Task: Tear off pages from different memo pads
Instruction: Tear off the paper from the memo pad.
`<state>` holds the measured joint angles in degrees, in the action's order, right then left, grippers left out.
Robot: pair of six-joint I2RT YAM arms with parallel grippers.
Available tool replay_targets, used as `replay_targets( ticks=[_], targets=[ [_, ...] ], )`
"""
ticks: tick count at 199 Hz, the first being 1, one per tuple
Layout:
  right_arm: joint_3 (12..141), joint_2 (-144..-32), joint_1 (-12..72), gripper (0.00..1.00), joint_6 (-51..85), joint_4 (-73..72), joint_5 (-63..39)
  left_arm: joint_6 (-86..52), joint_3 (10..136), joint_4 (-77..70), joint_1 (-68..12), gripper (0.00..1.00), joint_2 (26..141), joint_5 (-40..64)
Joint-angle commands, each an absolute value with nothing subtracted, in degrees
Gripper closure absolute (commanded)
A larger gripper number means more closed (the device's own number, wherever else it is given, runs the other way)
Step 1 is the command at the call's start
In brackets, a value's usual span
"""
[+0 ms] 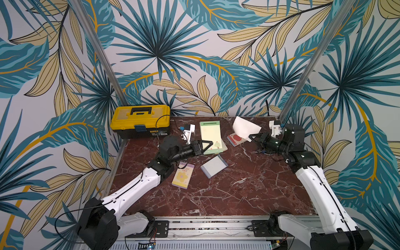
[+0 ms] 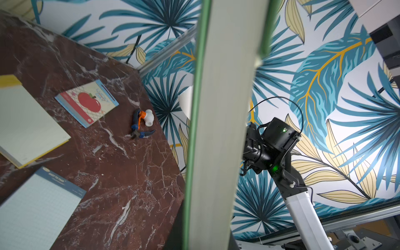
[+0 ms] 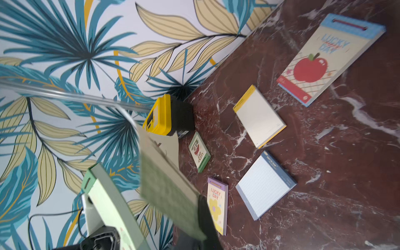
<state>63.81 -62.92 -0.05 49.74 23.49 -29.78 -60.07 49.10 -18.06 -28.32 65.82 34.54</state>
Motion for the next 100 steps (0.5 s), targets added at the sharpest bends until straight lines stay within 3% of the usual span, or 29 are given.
replay_targets(
  ticks=[1, 49, 100],
  targets=[
    [62.25, -64.19, -0.62, 1.00, 49.85, 24.59, -28.08, -59.07, 49.95, -16.25, -25.93, 1.00, 62.62, 38.29],
    [56.38, -67.18, -0.42, 1.00, 44.44, 34.09, -22.97, -57.35, 47.33, -2.25, -15.51, 1.00, 62.75, 37.77],
    [51.63, -73.38, -1.10, 0.97, 37.77, 41.30, -20.37, -47.11, 44.64, 16.62, 2.16, 1.00, 61.90, 43.21]
  ],
)
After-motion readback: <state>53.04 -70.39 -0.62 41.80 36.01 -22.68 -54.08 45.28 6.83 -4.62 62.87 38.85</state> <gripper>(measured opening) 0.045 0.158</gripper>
